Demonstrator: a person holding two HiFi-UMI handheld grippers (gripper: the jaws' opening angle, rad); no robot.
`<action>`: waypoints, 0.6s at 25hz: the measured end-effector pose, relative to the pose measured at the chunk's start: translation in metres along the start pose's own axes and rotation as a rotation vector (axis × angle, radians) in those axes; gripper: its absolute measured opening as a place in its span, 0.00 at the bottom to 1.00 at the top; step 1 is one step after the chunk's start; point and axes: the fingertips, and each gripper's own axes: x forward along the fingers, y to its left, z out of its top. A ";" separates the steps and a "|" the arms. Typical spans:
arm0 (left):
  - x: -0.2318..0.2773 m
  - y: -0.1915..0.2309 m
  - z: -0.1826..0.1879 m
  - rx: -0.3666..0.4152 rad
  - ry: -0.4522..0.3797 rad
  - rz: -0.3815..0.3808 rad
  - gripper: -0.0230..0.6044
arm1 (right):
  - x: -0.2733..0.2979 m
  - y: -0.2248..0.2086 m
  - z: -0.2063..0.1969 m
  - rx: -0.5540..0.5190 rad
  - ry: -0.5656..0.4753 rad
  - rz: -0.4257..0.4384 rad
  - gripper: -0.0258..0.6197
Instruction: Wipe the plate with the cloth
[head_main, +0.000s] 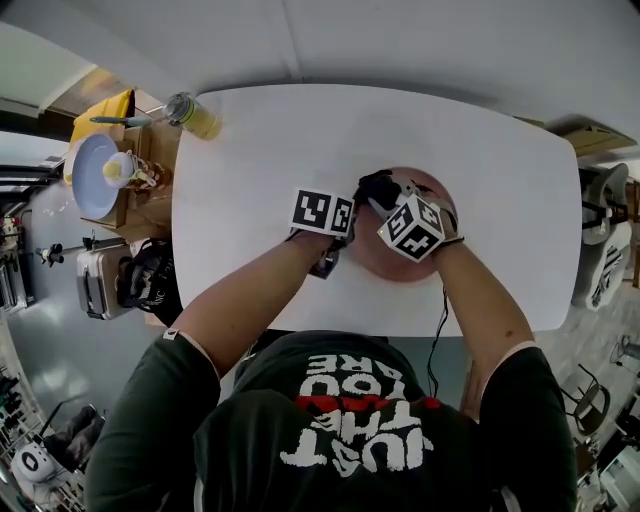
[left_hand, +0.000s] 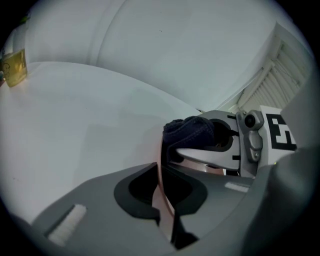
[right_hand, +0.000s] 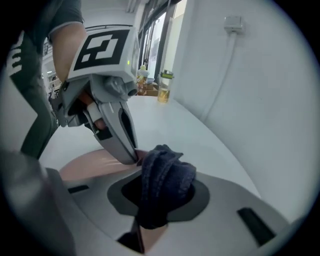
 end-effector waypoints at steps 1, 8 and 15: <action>0.000 0.002 0.002 -0.004 0.000 0.001 0.07 | 0.002 -0.005 0.000 -0.002 0.008 -0.009 0.15; -0.001 0.007 0.012 -0.019 -0.008 -0.008 0.06 | -0.008 -0.050 -0.033 0.032 0.135 -0.123 0.15; 0.001 0.009 0.017 -0.067 -0.039 -0.013 0.06 | -0.027 -0.063 -0.070 0.041 0.276 -0.141 0.15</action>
